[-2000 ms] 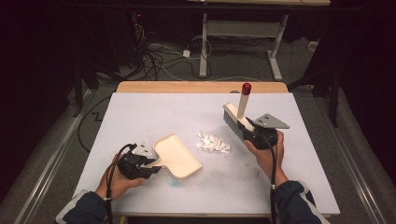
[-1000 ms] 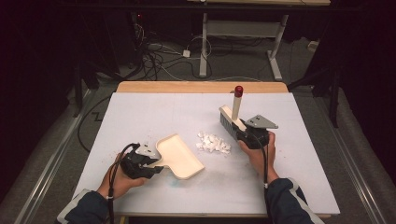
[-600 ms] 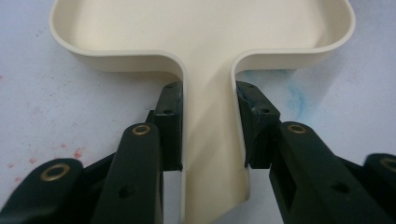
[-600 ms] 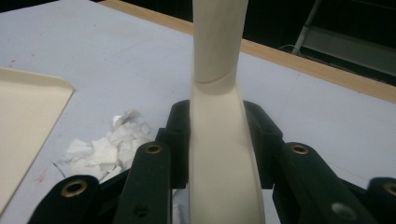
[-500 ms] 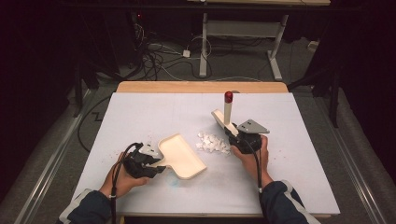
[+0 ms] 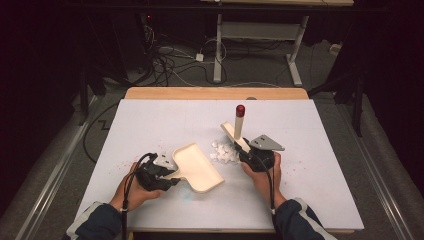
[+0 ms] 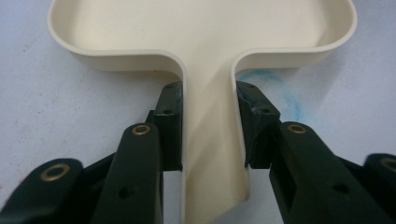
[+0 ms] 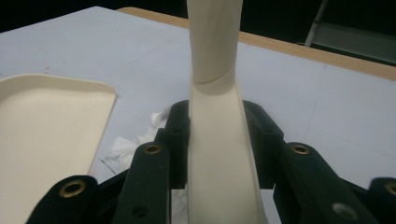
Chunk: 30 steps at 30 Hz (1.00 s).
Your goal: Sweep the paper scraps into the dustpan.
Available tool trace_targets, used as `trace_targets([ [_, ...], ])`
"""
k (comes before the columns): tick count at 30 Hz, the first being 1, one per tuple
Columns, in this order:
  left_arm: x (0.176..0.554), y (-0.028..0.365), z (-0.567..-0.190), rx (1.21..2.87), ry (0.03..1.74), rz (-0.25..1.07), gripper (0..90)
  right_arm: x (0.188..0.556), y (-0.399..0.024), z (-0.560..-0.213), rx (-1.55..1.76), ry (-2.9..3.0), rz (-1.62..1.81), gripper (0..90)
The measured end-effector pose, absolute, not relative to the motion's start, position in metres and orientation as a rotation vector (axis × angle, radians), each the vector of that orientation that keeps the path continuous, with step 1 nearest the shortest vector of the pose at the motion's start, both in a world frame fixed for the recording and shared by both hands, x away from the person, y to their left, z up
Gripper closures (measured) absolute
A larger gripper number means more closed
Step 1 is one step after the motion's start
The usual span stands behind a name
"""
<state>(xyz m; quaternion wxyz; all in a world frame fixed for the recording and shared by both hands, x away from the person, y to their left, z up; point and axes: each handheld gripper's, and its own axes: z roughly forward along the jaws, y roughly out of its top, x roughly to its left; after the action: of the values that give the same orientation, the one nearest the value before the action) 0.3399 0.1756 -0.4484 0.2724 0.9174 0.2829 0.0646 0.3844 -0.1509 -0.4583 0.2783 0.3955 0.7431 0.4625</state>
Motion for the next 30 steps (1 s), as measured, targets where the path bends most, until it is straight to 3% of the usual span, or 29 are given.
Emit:
trace_targets([
  [30, 0.338, 0.155, -0.452, 2.462, 0.766, 0.168, 63.7, 0.344, -0.084, -0.457, 0.915, 2.083, 1.382, 67.7],
])
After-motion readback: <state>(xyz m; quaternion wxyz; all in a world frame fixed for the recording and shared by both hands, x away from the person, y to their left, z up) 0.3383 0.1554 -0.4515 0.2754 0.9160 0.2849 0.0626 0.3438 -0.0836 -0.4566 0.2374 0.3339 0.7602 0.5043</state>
